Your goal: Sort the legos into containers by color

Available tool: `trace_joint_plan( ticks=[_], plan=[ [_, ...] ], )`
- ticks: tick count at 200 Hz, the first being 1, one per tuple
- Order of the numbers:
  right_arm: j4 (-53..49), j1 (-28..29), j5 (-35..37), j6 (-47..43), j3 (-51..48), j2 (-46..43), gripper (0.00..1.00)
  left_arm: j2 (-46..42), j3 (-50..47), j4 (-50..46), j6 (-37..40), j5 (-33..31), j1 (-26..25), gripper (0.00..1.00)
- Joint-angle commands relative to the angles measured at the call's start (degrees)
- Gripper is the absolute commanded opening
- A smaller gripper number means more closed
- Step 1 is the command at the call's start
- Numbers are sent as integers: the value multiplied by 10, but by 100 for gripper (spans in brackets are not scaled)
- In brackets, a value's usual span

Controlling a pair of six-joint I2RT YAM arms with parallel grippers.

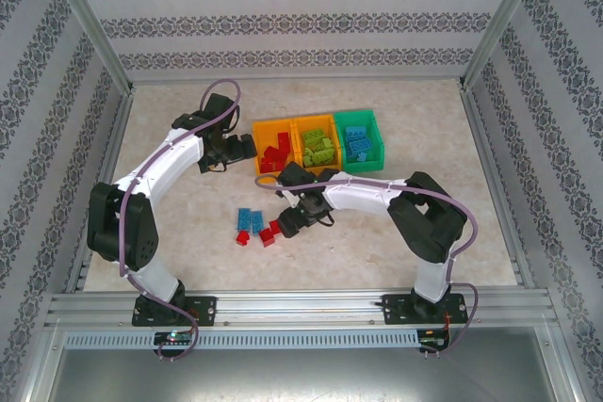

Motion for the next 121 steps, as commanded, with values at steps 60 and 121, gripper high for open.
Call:
trace_joint_plan(
  ticks=[60, 121],
  plan=[
    [-17, 21, -35, -126, 36, 10, 80, -10, -13, 12, 1, 8, 7, 100],
    [-65, 19, -42, -236, 93, 54, 85, -8, -17, 11, 0, 10, 7, 100]
  ],
)
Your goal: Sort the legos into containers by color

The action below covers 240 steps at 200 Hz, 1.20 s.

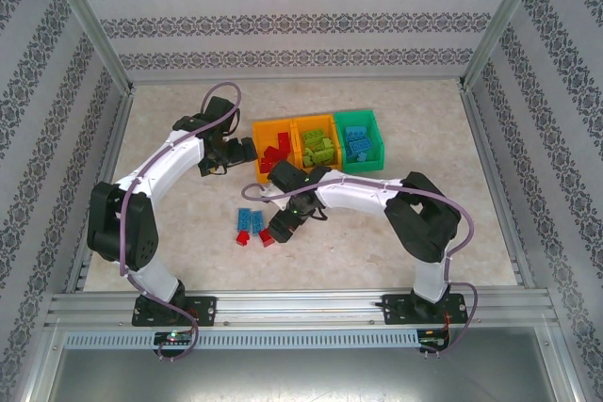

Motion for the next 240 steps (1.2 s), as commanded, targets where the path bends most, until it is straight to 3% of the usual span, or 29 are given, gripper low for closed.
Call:
trace_joint_plan(
  ticks=[1, 67, 115, 170, 240],
  plan=[
    [-40, 0, -16, -73, 29, 29, 85, -9, -2, 8, 1, 1, 7, 100],
    [-85, -2, -45, -159, 64, 64, 78, -9, 1, 3, 0, -4, 7, 100],
    [-88, 1, -32, -163, 54, 62, 51, -10, 1, 0, -1, -6, 7, 100],
    [-61, -3, -17, -144, 3, 22, 31, -17, -5, -2, 0, -12, 8, 100],
    [-17, -49, -66, -90, -16, -55, 25, -31, -14, -11, -6, -29, 10, 100]
  ],
)
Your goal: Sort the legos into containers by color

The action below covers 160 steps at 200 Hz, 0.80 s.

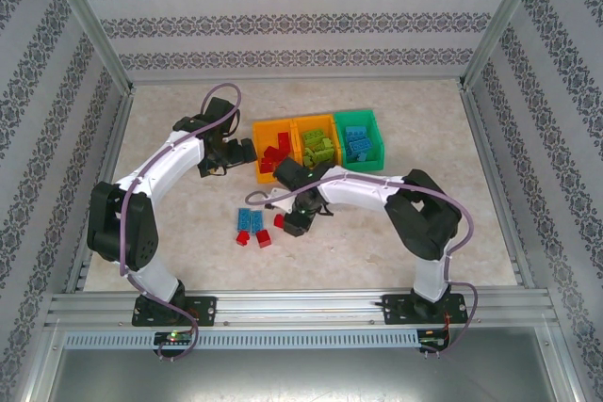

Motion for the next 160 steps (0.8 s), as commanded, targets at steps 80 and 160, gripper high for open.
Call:
trace_joint_plan(
  ticks=[80, 160],
  plan=[
    [38, -107, -67, 213, 128, 0, 24, -108, -71, -24, -3, 11, 19, 100],
    [11, -150, -60, 391, 295, 137, 27, -164, -152, -59, -112, 101, -70, 100]
  ],
)
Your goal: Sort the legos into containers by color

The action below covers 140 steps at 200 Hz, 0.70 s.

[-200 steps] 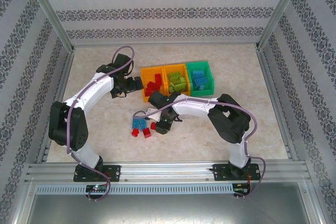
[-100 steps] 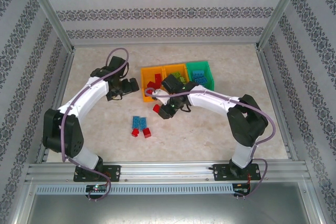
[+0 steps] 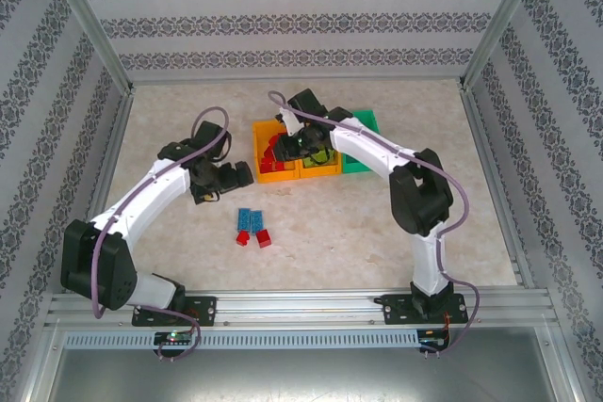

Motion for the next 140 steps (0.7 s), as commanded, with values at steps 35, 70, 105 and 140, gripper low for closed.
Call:
trace_joint_plan(
  ticks=[35, 70, 105, 140],
  plan=[
    [-24, -14, 9, 99, 65, 58, 37, 0, -13, -36, -102, 71, -89, 100],
    [-14, -18, 6, 117, 75, 59, 51, 22, -19, -46, -127, 96, -126, 100],
    [1, -19, 1, 128, 75, 37, 59, 38, -27, -43, -160, 126, -156, 100],
    [31, -20, 17, 124, 29, -15, 65, 61, -20, -54, -184, 137, -185, 98]
  ],
)
